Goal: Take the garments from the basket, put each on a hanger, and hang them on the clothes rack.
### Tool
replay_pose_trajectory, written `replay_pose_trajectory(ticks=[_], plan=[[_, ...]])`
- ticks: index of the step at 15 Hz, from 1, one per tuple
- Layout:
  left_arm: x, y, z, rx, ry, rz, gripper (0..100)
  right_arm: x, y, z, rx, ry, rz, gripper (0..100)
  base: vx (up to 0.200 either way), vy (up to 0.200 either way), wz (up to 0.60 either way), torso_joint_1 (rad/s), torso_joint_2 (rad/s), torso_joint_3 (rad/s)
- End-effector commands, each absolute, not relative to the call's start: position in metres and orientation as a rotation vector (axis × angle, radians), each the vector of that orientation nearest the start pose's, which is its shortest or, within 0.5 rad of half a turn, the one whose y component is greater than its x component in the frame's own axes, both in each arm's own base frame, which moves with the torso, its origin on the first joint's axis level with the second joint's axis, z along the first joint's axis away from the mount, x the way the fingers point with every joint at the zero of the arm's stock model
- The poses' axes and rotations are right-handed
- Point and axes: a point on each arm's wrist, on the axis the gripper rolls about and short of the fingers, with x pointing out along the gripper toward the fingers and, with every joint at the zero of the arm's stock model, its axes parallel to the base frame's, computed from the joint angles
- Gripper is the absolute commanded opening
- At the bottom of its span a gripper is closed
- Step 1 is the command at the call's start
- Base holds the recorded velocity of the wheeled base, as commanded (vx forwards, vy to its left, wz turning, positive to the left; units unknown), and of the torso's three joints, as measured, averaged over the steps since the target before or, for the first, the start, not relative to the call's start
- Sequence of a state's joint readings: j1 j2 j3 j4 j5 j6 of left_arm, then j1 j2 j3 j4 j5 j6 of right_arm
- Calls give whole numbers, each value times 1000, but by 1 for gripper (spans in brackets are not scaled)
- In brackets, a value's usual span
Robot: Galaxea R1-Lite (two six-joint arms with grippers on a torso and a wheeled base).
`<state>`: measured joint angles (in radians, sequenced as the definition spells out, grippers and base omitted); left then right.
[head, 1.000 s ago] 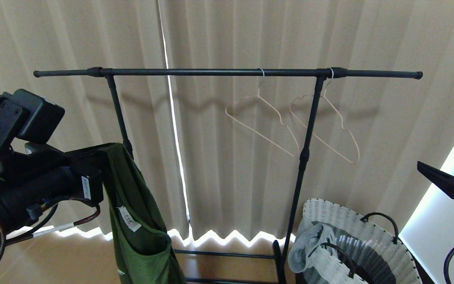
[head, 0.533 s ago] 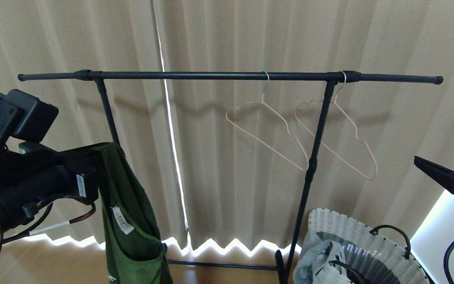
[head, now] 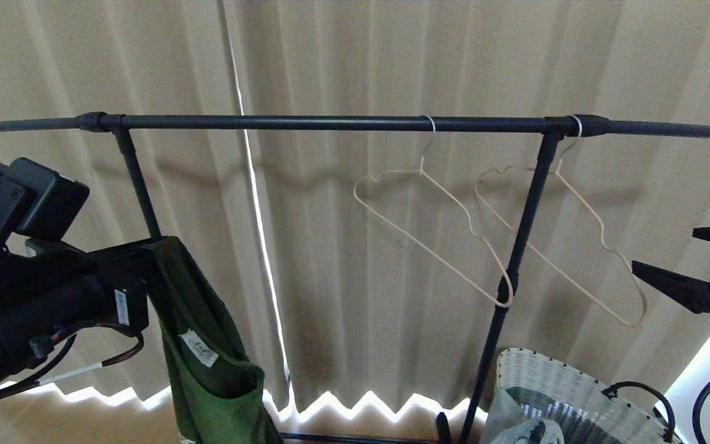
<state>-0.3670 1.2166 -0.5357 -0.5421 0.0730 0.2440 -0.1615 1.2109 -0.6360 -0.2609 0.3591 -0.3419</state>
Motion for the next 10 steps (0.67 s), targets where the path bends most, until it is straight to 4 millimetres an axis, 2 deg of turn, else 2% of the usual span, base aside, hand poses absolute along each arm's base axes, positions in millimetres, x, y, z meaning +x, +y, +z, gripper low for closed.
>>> replay_pose_trajectory(ticks=[1,5,7,10], plan=[[168,-63,214,272,98,-312,0,185,-15,229,-252,284,283,100,0,0,0,0,0,0],[163,-60,205,248,69,-302,0,211,-4,240,-174,423,342,100,0,0,0,0,0,0],[161,-60,206,227,61,-301,0,236,-1,238,-165,491,294,100,0,0,0,0,0,0],[156,-58,204,182,69,-301,0,252,-3,234,-173,522,243,100,0,0,0,0,0,0]])
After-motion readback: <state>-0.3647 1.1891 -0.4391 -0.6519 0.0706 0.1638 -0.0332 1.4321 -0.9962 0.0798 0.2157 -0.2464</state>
